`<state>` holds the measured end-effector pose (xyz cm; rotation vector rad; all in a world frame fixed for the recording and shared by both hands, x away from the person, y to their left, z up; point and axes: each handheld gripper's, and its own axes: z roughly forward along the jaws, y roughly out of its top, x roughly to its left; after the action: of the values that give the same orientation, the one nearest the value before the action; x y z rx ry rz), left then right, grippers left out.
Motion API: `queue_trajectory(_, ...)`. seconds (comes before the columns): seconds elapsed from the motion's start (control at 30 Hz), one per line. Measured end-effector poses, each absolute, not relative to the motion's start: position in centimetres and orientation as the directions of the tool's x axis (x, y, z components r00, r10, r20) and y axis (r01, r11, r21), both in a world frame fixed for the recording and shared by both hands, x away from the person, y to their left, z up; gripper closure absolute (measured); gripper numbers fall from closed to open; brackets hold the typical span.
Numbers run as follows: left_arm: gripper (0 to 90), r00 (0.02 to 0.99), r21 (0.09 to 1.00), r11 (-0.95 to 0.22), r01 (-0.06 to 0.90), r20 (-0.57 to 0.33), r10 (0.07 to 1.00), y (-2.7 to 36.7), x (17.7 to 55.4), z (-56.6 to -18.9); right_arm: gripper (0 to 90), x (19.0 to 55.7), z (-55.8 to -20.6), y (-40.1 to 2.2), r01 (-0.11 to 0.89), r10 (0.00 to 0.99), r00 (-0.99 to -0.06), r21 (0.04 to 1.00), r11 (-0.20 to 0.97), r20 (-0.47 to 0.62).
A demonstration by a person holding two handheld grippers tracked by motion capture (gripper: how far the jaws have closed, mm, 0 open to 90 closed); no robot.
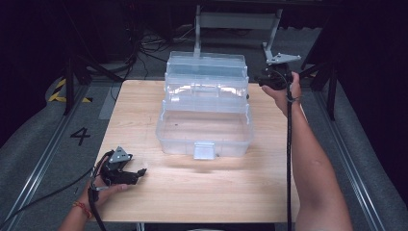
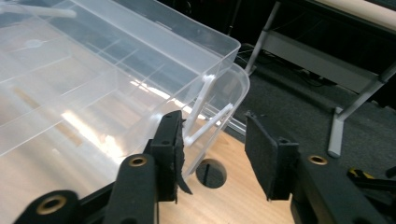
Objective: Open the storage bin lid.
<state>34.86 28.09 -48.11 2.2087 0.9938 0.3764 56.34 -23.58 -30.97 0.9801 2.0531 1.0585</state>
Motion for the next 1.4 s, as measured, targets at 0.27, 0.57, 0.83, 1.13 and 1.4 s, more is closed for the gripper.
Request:
queue_trajectory(0.27, 18.3, 0.668, 0.684, -0.483, 0.546, -0.007, 0.744, 28.1, 34.9, -48.1, 49.2, 54.1, -31.3, -24.5, 0.337, 0.824, -0.537, 0.851, 0.403, -0.178)
queue_trajectory(0.57, 18.3, 0.668, 0.688, -0.484, 0.541, -0.002, 0.744, 28.1, 34.9, -48.1, 44.4, 51.9, -32.1, -25.2, 0.337, 0.806, -0.56, 0.836, 0.433, -0.191)
queue_trajectory(0.83, 18.2, 0.665, 0.686, -0.483, 0.544, -0.002, 0.747, 28.0, 34.9, -48.1, 42.2, 49.9, -32.9, -25.3, 0.329, 0.78, -0.588, 0.818, 0.473, -0.215)
queue_trajectory(1.13, 18.1, 0.664, 0.683, -0.483, 0.548, -0.004, 0.748, 28.1, 34.9, -48.1, 39.0, 47.2, -34.5, -25.6, 0.326, 0.749, -0.625, 0.797, 0.508, -0.221)
queue_trajectory(1.4, 18.1, 0.662, 0.686, -0.48, 0.546, -0.002, 0.75, 28.0, 34.9, -48.1, 37.6, 44.3, -36.5, -26.7, 0.298, 0.729, -0.651, 0.811, 0.503, -0.213)
